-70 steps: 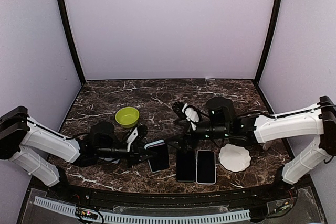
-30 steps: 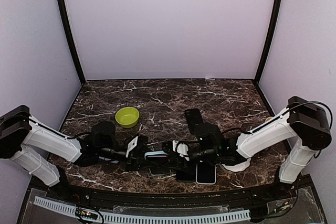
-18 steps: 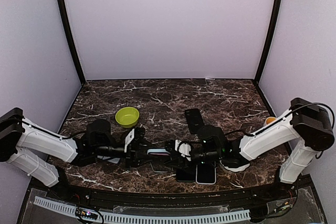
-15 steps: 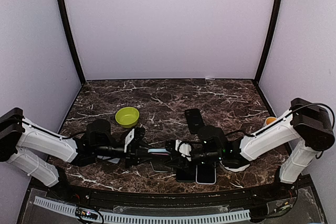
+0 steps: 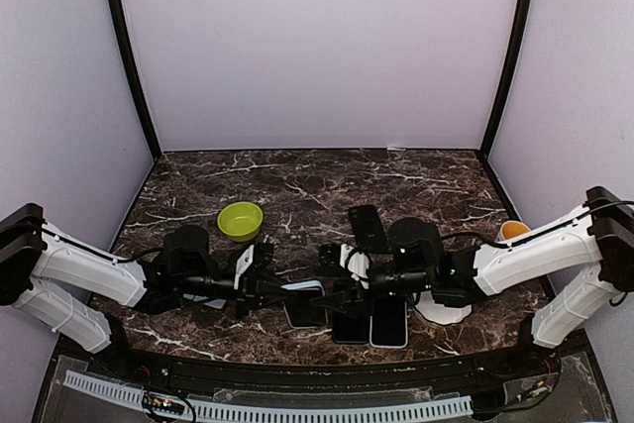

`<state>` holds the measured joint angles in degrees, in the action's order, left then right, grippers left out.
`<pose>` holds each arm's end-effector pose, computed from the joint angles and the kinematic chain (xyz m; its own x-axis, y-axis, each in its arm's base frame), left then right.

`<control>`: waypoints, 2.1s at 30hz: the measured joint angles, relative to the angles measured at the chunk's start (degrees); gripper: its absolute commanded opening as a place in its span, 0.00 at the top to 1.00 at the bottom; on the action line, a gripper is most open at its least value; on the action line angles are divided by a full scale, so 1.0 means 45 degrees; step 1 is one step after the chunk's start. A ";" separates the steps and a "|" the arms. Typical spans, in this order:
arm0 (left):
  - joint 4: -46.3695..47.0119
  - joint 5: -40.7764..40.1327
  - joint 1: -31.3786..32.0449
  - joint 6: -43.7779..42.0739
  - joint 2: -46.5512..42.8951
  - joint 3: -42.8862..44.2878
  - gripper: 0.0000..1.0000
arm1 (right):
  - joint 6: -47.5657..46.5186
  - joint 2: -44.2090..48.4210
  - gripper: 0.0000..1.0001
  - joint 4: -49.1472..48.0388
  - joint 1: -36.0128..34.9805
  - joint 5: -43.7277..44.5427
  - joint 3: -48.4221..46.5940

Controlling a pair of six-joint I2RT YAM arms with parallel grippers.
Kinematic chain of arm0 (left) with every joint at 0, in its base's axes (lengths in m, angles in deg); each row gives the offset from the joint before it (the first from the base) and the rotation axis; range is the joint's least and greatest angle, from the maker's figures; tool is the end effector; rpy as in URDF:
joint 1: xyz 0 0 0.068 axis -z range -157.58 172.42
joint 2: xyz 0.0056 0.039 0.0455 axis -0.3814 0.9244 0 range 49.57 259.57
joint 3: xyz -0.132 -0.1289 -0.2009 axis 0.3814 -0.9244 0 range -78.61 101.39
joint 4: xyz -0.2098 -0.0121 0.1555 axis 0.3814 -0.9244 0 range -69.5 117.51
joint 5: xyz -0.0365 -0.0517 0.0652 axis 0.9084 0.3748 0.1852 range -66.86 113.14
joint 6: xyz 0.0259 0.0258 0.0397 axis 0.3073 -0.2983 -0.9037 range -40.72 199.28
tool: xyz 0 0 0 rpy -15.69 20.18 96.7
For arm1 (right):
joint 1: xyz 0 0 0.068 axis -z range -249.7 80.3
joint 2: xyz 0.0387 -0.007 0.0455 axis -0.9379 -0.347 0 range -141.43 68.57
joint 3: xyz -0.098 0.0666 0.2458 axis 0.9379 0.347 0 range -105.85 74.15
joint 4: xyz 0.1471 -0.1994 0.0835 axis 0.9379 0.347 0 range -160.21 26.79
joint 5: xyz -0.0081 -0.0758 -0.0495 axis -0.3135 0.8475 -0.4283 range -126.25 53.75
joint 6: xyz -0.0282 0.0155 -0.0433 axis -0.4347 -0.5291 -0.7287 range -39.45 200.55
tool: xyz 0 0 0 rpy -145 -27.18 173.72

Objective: Put the phone into the phone case
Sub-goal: Press the corner of the phone case at the top right corner of the phone case, then press the corner of the phone case at the bottom right corner of the phone case.

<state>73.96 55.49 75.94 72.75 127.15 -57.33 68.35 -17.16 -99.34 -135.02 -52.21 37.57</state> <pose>0.1343 -0.2136 0.1829 0.0119 0.1456 -0.9893 0.9978 0.0622 0.0211 0.1196 0.2836 0.1936 0.0678 -0.3394 -0.9382 -0.9895 0.0972 -0.1066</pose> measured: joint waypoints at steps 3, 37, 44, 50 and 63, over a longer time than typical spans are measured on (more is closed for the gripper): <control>-0.0010 0.0044 0.0000 -0.0092 0.0000 0.0000 1.00 | -0.0253 0.0214 0.61 0.0389 0.0015 -0.0325 -0.0350; 0.0384 0.0335 0.0175 0.1025 -0.0350 0.0000 0.93 | 0.1234 0.2200 1.00 0.1248 0.0447 -0.1831 -0.1025; 0.0311 0.0126 0.0393 0.1812 -0.1326 0.0000 1.00 | 0.2132 0.2492 0.39 0.0865 0.0447 -0.1967 -0.1039; -0.0248 -0.0301 0.0398 0.3065 -0.2487 0.0272 1.00 | 0.2448 0.2526 0.34 0.0481 0.0447 -0.2312 -0.0787; -0.0597 -0.0364 0.0389 0.4347 -0.3657 0.0879 1.00 | 0.3308 0.1477 1.00 -0.0189 0.0340 -0.3055 -0.0627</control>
<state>71.27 53.86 77.69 92.31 110.69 -53.37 83.23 -10.52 -100.19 -133.49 -65.96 34.75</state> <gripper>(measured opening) 0.076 0.125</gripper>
